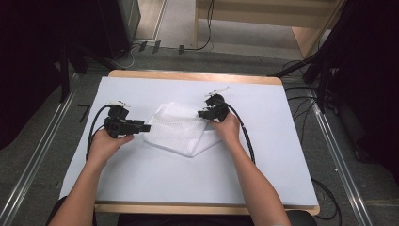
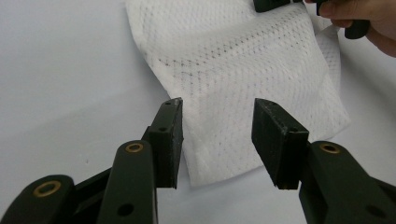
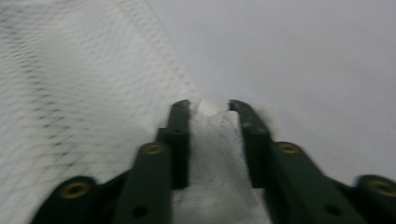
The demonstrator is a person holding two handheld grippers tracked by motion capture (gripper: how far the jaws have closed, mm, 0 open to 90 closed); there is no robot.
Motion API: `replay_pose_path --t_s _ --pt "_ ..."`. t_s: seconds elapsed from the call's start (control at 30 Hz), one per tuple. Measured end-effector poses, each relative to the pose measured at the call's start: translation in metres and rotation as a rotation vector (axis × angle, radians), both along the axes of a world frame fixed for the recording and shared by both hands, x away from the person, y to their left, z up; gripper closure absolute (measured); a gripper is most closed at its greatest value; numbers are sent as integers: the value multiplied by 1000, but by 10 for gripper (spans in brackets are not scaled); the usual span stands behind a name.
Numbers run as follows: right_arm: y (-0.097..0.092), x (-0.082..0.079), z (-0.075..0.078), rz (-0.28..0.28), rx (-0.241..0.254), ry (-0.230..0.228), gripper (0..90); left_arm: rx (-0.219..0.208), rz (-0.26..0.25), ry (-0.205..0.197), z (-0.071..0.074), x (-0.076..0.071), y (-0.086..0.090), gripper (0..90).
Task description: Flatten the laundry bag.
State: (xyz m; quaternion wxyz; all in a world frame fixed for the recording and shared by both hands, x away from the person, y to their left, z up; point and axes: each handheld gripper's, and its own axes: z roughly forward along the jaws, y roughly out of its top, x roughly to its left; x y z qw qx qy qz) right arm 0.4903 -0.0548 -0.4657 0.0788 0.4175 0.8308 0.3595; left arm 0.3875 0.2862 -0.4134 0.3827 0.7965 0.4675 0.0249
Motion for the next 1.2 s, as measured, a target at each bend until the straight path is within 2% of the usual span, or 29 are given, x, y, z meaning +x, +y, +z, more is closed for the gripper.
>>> replay_pose_path --t_s 0.07,0.13,0.17,0.27,0.3,0.33,0.4,0.5,0.6,0.7,0.77,0.9,1.1,1.2 --pt "1 -1 1 3 5 6 851 0 4 0 0 0 0 540" --pt "1 -2 2 4 -1 4 867 -2 6 -1 0 0 1 539" --pt "0 -3 6 8 24 12 887 0 6 -1 0 0 2 539" --pt "-4 -7 19 18 67 -12 890 -4 17 -2 0 0 5 537" --pt "-4 -7 19 18 67 -12 890 -4 17 -2 0 0 5 536" --pt "-5 -11 29 27 88 -28 890 -9 24 -6 1 0 8 536" --pt "-5 -14 33 40 92 -39 890 -8 29 -9 2 -1 10 536" --pt "-4 -28 47 91 106 -60 890 -12 54 -11 2 -1 16 534" --pt "-3 -36 53 110 121 -68 890 -5 59 -10 2 -1 18 532" --pt "-4 -53 61 142 144 -69 890 -5 68 -11 2 -1 20 530" --pt "-4 -58 63 149 141 -69 890 -5 69 -11 2 -1 20 530" --pt "-10 -86 68 187 163 -77 889 -3 72 -13 1 1 19 528" --pt "-16 -115 63 223 147 -62 888 8 64 -8 0 9 13 531" --pt "-18 -121 59 231 136 -56 887 17 64 -5 0 14 10 540"
